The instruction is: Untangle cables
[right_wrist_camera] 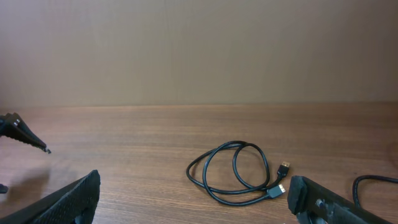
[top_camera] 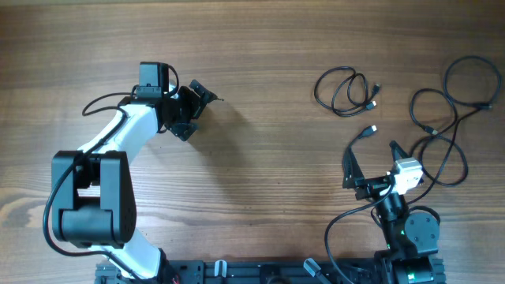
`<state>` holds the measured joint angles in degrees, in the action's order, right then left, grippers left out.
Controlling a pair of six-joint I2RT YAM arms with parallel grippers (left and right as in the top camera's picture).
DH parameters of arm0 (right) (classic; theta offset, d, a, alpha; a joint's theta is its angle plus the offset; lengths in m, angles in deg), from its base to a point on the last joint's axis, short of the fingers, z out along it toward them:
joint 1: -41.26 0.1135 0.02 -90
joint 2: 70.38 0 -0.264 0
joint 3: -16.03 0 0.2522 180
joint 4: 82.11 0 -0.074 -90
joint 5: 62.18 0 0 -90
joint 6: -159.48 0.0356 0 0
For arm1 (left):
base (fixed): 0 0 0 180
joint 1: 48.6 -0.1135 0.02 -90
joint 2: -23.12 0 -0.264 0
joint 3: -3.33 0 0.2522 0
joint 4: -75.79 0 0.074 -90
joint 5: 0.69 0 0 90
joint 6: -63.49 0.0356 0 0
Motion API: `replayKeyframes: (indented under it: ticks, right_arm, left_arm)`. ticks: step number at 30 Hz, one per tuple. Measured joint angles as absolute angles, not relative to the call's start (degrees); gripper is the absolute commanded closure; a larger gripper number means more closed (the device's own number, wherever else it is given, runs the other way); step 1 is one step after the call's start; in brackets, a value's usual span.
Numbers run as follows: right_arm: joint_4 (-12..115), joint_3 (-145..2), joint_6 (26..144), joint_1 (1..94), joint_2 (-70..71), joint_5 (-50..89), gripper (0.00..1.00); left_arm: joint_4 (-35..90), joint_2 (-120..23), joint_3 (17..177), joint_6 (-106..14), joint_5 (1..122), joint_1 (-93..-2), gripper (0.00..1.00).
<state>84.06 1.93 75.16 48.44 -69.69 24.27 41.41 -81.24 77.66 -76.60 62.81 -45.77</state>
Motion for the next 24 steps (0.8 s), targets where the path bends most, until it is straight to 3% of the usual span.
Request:
replayKeyframes:
  ticks: [8, 24]
  right_arm:
    - [84.06, 1.93, 75.16, 48.44, -69.69, 24.27, 0.00]
    - [84.06, 1.93, 75.16, 48.44, -69.69, 24.27, 0.00]
  left_arm:
    - [41.37, -80.12, 77.66, -76.62, 62.83, -45.00, 0.00]
    - [41.39, -48.03, 77.66, -76.67, 62.44, -23.93, 0.00]
